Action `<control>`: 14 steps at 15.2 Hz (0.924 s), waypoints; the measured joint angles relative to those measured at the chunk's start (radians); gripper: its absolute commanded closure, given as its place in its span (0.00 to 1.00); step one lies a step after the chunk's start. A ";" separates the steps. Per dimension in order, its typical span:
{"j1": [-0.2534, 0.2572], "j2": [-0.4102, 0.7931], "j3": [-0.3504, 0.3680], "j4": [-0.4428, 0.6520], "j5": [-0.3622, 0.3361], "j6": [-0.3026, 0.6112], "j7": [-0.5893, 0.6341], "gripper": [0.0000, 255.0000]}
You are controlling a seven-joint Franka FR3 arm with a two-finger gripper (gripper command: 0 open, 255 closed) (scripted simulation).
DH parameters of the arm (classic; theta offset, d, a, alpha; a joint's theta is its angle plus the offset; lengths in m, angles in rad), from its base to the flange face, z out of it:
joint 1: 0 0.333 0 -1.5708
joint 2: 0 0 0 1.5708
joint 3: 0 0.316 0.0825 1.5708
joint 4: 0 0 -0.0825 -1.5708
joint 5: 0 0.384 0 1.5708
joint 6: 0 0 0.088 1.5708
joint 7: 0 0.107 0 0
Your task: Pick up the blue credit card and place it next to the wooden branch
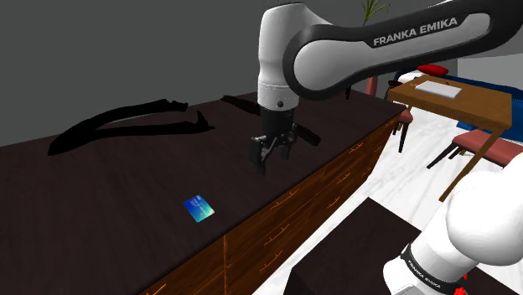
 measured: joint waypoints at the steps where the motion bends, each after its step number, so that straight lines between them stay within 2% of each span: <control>1: 0.000 0.037 0.013 0.019 -0.008 0.013 0.023 0.00; 9: 0.047 0.358 0.100 0.219 -0.119 0.091 0.245 0.00; 14: 0.122 0.573 0.105 0.400 -0.211 0.092 0.373 0.00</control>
